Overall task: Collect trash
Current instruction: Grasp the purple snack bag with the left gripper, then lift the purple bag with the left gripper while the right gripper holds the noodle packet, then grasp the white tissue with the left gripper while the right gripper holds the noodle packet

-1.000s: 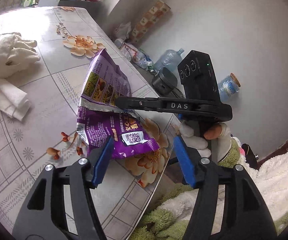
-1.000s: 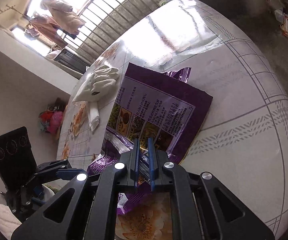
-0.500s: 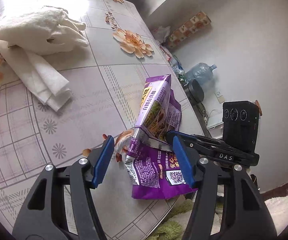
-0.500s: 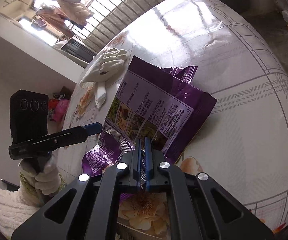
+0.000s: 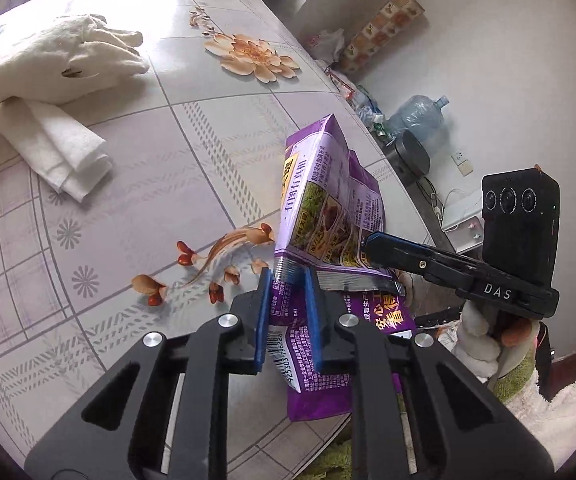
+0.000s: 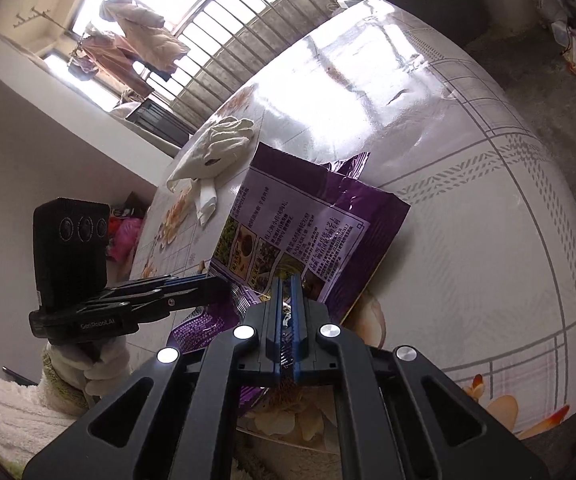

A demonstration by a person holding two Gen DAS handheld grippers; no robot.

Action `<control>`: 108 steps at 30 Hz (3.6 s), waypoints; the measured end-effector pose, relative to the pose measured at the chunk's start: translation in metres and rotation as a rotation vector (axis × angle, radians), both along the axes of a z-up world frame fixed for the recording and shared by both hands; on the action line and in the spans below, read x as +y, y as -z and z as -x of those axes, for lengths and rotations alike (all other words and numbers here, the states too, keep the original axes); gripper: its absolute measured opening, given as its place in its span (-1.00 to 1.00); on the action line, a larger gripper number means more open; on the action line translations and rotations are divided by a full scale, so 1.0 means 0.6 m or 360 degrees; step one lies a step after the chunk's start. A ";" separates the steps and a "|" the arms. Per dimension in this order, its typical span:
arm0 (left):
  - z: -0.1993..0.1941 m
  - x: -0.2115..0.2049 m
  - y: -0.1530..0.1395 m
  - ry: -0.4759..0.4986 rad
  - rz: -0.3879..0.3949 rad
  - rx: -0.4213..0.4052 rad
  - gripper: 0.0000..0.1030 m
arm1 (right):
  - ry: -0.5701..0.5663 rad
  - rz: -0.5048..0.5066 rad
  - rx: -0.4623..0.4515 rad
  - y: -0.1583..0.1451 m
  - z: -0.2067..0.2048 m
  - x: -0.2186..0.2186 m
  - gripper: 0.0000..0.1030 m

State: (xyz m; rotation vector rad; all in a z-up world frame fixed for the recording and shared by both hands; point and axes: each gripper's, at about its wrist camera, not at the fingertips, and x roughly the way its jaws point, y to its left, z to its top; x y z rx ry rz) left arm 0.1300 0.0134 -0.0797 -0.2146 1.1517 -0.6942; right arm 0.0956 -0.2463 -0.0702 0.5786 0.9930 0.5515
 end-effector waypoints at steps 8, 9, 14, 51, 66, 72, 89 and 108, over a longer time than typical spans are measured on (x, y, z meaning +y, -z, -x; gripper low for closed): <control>-0.008 0.036 0.014 -0.0108 0.0169 0.0112 -0.88 | 0.0162 -0.0195 0.0050 -0.009 0.012 -0.058 -0.09; -0.010 0.042 0.019 -0.0128 0.0210 0.0146 -0.90 | 0.0148 -0.0203 0.0070 -0.006 0.012 -0.054 -0.05; -0.018 0.061 0.033 -0.0198 0.0348 0.0282 -0.95 | 0.0063 -0.0139 0.0131 -0.004 0.003 -0.015 0.12; -0.019 0.081 -0.076 -0.0082 0.1280 0.0330 -1.00 | 0.0151 -0.1497 0.0017 0.032 0.038 -0.061 0.56; -0.004 0.049 -0.064 -0.0019 0.0910 0.0215 -1.00 | 0.0085 -0.1483 -0.0085 -0.003 0.026 -0.053 0.57; 0.010 0.042 -0.072 0.0035 0.0776 0.0119 -1.00 | 0.0141 -0.1058 -0.0011 -0.016 0.017 -0.036 0.11; 0.000 0.129 -0.070 -0.0263 0.0430 -0.0121 -0.67 | 0.0167 -0.0592 0.0027 -0.042 -0.064 0.007 -0.89; -0.119 0.381 -0.006 -0.1389 0.0762 0.0076 -0.27 | 0.0213 -0.0423 0.0095 -0.029 -0.128 0.037 -0.89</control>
